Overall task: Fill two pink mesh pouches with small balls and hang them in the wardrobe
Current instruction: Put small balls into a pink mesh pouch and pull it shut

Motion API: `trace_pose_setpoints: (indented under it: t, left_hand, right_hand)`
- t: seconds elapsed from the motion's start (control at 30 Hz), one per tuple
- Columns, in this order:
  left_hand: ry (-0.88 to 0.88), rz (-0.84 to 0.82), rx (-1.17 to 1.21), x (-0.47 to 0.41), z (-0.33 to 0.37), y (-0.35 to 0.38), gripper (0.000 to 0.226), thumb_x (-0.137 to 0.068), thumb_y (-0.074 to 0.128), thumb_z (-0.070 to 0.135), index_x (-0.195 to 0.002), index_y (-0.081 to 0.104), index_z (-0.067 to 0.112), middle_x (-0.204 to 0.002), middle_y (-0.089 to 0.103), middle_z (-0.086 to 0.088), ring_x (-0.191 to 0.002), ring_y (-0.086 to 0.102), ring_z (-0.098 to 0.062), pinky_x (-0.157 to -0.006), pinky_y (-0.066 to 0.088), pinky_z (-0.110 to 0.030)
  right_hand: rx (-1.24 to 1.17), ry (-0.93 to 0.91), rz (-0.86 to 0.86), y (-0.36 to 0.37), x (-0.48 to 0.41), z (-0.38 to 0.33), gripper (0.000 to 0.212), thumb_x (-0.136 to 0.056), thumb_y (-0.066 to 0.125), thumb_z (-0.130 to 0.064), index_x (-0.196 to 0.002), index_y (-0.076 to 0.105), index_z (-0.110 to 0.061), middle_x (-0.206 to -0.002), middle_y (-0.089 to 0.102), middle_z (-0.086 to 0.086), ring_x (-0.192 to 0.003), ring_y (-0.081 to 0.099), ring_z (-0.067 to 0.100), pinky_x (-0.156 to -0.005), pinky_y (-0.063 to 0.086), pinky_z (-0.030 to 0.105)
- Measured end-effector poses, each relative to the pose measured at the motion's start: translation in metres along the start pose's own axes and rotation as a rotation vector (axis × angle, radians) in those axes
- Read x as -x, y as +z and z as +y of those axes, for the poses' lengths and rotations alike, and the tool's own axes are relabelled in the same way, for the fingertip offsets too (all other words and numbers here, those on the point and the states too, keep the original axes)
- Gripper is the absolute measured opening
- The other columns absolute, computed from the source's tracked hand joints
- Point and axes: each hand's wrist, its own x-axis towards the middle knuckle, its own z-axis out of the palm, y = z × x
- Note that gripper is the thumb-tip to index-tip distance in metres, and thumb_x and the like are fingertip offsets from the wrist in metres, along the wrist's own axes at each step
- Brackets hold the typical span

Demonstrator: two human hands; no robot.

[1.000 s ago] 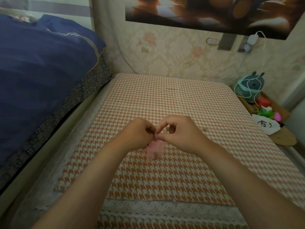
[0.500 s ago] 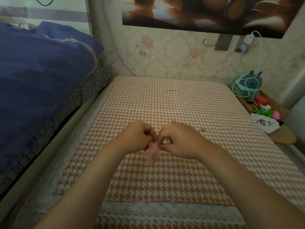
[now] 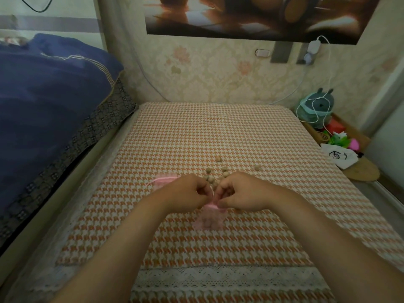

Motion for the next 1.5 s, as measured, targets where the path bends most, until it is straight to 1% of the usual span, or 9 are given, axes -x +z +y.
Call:
trace_pose_setpoints:
  t: [0.13, 0.3, 0.43, 0.57, 0.73, 0.9, 1.23, 1.37, 1.5]
  left_hand:
    - [-0.036, -0.012, -0.057, -0.011, -0.001, 0.009, 0.009, -0.091, 0.062, 0.021, -0.088, 0.069, 0.025, -0.089, 0.071, 0.001, -0.084, 0.066, -0.018, -0.081, 0.056, -0.038]
    - [-0.067, 0.081, -0.085, -0.026, -0.007, 0.01, 0.017, -0.095, 0.056, 0.024, -0.101, 0.071, 0.028, -0.097, 0.07, 0.005, -0.09, 0.065, -0.015, -0.085, 0.056, -0.04]
    - [-0.092, 0.172, -0.117, -0.039, -0.013, 0.012, 0.017, -0.097, 0.057, 0.026, -0.098, 0.074, 0.028, -0.097, 0.072, 0.008, -0.087, 0.066, -0.015, -0.084, 0.056, -0.039]
    - [-0.109, 0.229, -0.121, -0.049, -0.016, 0.016, 0.013, -0.091, 0.064, 0.024, -0.099, 0.073, 0.029, -0.099, 0.065, 0.017, -0.08, 0.064, -0.008, -0.074, 0.054, -0.028]
    - [-0.1, 0.221, -0.138, -0.057, -0.015, 0.021, 0.01, -0.081, 0.067, 0.027, -0.091, 0.07, 0.029, -0.092, 0.071, 0.008, -0.088, 0.066, -0.015, -0.084, 0.056, -0.039]
    - [-0.057, 0.253, -0.089, -0.057, -0.012, 0.021, 0.013, -0.086, 0.068, 0.025, -0.099, 0.069, 0.028, -0.1, 0.071, 0.007, -0.087, 0.064, -0.013, -0.079, 0.053, -0.029]
    - [-0.078, 0.327, 0.263, -0.054, -0.01, 0.013, 0.012, -0.088, 0.072, 0.02, -0.099, 0.069, 0.019, -0.089, 0.075, -0.005, -0.077, 0.068, -0.018, -0.068, 0.055, -0.034]
    - [-0.108, 0.336, 0.427, -0.051, -0.01, 0.008, 0.007, -0.086, 0.075, 0.022, -0.087, 0.075, 0.015, -0.086, 0.077, -0.011, -0.073, 0.067, -0.019, -0.082, 0.057, -0.045]
    - [-0.105, 0.28, 0.298, -0.046, -0.011, 0.007, 0.017, -0.092, 0.067, 0.032, -0.085, 0.077, 0.02, -0.086, 0.077, -0.005, -0.076, 0.069, -0.023, -0.076, 0.057, -0.041]
  right_hand:
    - [-0.172, 0.016, 0.077, -0.007, 0.0, 0.011, 0.01, -0.092, 0.074, -0.01, -0.099, 0.078, -0.016, -0.091, 0.077, 0.003, -0.063, 0.071, 0.018, -0.066, 0.062, 0.034]
    - [-0.011, 0.055, 0.322, -0.006, -0.012, 0.025, 0.014, -0.092, 0.072, -0.017, -0.093, 0.078, -0.029, -0.093, 0.073, -0.015, -0.08, 0.067, -0.002, -0.077, 0.058, 0.029]
    - [0.186, 0.06, 0.251, 0.002, -0.026, 0.027, 0.016, -0.092, 0.07, -0.02, -0.099, 0.078, -0.032, -0.102, 0.074, -0.013, -0.093, 0.068, 0.009, -0.085, 0.059, 0.039]
    - [0.343, 0.073, 0.287, 0.004, -0.036, 0.025, 0.014, -0.091, 0.067, -0.023, -0.095, 0.074, -0.035, -0.097, 0.071, -0.011, -0.089, 0.066, 0.015, -0.073, 0.056, 0.033]
    - [0.504, 0.105, 0.287, 0.008, -0.043, 0.026, 0.015, -0.09, 0.066, -0.027, -0.101, 0.075, -0.033, -0.096, 0.071, -0.007, -0.089, 0.066, 0.02, -0.062, 0.043, 0.029]
    - [0.509, 0.115, 0.321, 0.009, -0.045, 0.028, 0.011, -0.093, 0.067, -0.031, -0.102, 0.075, -0.031, -0.1, 0.072, -0.006, -0.093, 0.067, 0.021, -0.068, 0.05, 0.031]
    - [-0.2, 0.063, 0.53, 0.008, -0.043, 0.026, 0.012, -0.086, 0.081, -0.025, -0.087, 0.073, -0.034, -0.091, 0.075, -0.014, -0.085, 0.068, -0.003, -0.077, 0.056, 0.021]
    - [-0.287, 0.024, 0.502, 0.011, -0.041, 0.025, 0.018, -0.084, 0.081, -0.018, -0.096, 0.077, -0.031, -0.087, 0.077, -0.012, -0.082, 0.073, 0.0, -0.078, 0.059, 0.024]
    - [-0.299, 0.025, 0.465, 0.013, -0.037, 0.025, 0.013, -0.087, 0.08, -0.019, -0.094, 0.079, -0.03, -0.082, 0.078, -0.01, -0.077, 0.073, 0.0, -0.075, 0.059, 0.02]
